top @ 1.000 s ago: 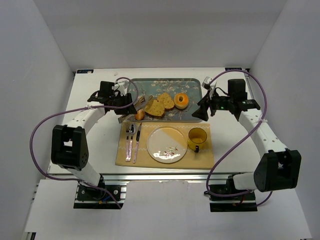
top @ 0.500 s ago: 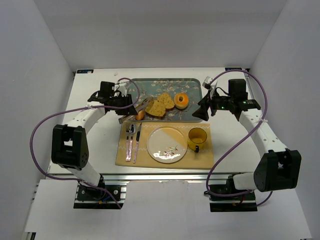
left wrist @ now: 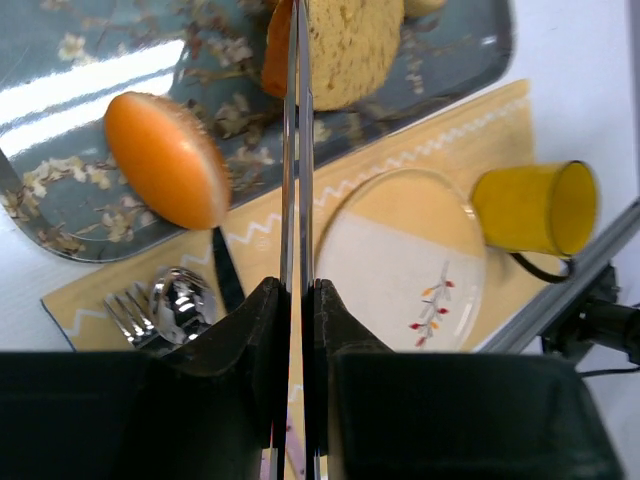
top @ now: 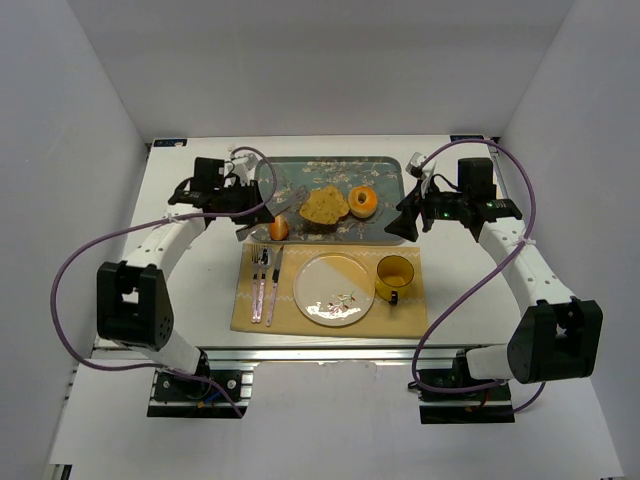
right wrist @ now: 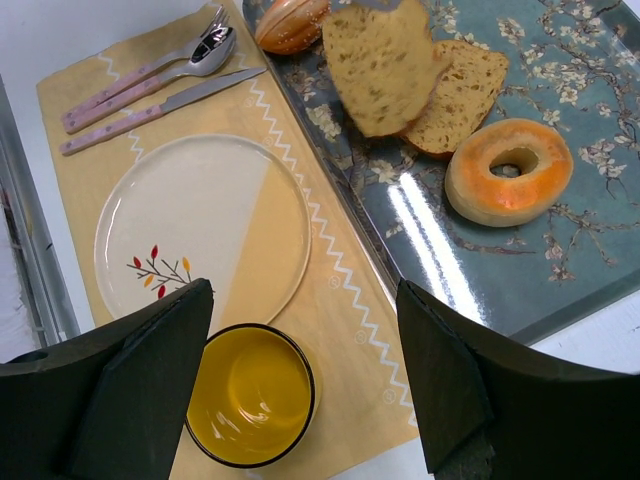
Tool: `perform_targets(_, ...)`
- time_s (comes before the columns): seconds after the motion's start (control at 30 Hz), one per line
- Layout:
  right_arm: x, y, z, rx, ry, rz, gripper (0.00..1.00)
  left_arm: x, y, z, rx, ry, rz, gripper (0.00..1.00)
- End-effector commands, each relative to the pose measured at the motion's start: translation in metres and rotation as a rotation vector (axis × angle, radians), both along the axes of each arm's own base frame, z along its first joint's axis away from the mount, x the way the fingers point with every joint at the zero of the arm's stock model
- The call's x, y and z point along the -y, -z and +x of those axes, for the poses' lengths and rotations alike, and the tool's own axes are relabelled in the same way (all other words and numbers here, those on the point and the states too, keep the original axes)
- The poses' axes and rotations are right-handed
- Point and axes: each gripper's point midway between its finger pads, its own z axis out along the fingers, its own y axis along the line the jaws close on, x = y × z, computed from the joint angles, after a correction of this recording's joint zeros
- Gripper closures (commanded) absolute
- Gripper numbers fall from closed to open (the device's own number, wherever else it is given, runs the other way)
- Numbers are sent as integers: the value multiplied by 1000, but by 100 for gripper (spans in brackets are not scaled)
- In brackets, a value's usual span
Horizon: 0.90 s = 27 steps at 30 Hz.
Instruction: Place the bread
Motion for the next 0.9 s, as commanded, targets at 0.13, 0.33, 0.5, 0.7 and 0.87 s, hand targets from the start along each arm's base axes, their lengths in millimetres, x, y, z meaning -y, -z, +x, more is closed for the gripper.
perform_targets(0.13, -1, -11, -2, 32, -15, 28, 21, 11, -68, -59, 108, 63, -145, 97)
perform_targets(0.33, -3, -9, 0, 25, -21, 32, 21, 10, -52, -126, 39, 73, -216, 99)
perform_targets(0.5, -4, -9, 3, 18, -28, 37, 20, 10, -35, -157, -27, 90, -231, 100)
perform_targets(0.7, -4, -11, 5, 16, -26, 42, 20, 15, -10, -169, -112, 130, -200, 93)
perform_targets(0.87, -3, -13, 5, 29, -18, 29, 20, 17, 1, -169, -131, 146, -148, 66)
